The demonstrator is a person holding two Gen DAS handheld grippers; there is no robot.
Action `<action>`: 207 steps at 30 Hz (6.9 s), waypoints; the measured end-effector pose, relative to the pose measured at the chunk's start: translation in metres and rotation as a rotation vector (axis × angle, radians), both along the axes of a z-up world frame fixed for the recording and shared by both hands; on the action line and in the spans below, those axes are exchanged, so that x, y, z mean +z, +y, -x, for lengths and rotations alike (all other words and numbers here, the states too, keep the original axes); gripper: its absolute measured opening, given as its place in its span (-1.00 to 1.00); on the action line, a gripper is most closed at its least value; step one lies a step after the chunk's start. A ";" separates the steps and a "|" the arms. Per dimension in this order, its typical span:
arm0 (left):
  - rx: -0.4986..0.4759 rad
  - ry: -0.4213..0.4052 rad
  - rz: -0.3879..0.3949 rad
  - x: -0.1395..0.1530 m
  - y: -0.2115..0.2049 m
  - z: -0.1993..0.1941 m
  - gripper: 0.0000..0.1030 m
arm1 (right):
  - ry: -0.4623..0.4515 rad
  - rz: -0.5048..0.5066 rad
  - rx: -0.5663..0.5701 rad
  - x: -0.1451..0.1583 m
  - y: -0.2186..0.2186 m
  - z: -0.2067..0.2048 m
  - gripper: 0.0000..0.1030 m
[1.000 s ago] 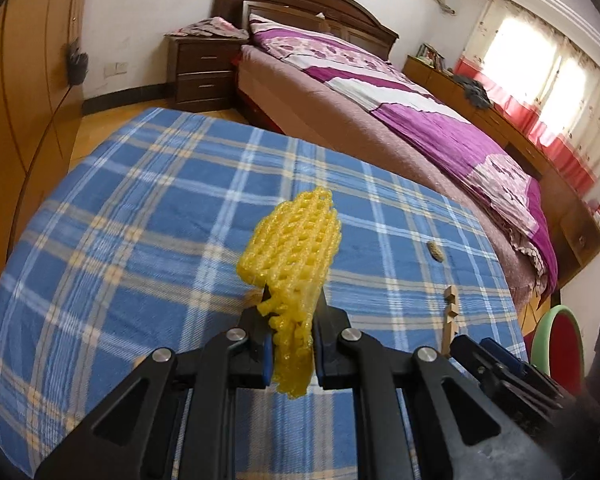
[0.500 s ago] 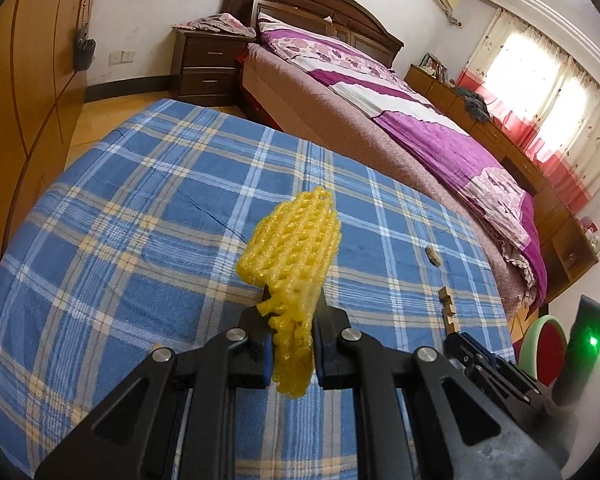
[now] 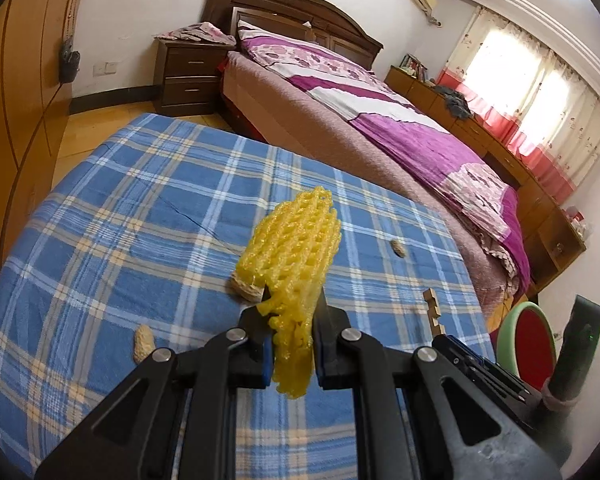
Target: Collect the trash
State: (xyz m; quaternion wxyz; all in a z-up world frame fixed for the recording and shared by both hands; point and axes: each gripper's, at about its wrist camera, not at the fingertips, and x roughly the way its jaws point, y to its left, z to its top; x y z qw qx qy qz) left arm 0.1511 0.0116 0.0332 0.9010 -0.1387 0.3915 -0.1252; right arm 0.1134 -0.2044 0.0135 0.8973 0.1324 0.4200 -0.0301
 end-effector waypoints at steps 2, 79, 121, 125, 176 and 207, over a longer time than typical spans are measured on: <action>-0.007 -0.007 -0.001 0.004 -0.003 0.004 -0.73 | -0.016 -0.010 -0.004 0.006 -0.002 0.010 -0.75; -0.484 0.001 0.005 0.046 -0.209 0.087 -0.73 | -0.287 -0.123 -0.412 0.061 -0.182 0.207 -0.75; -0.676 0.001 -0.112 0.005 -0.324 0.092 0.01 | -0.214 -0.168 -0.538 0.017 -0.246 0.210 -0.48; -0.642 0.005 -0.121 0.006 -0.309 0.093 0.01 | -0.205 -0.156 -0.509 0.022 -0.236 0.207 -0.15; -0.150 -0.168 -0.228 0.047 -0.084 0.150 0.02 | -0.289 0.030 -0.208 0.085 -0.048 0.212 0.76; -0.094 -0.183 -0.218 0.052 -0.063 0.160 0.02 | -0.304 0.044 -0.178 0.090 -0.031 0.218 0.77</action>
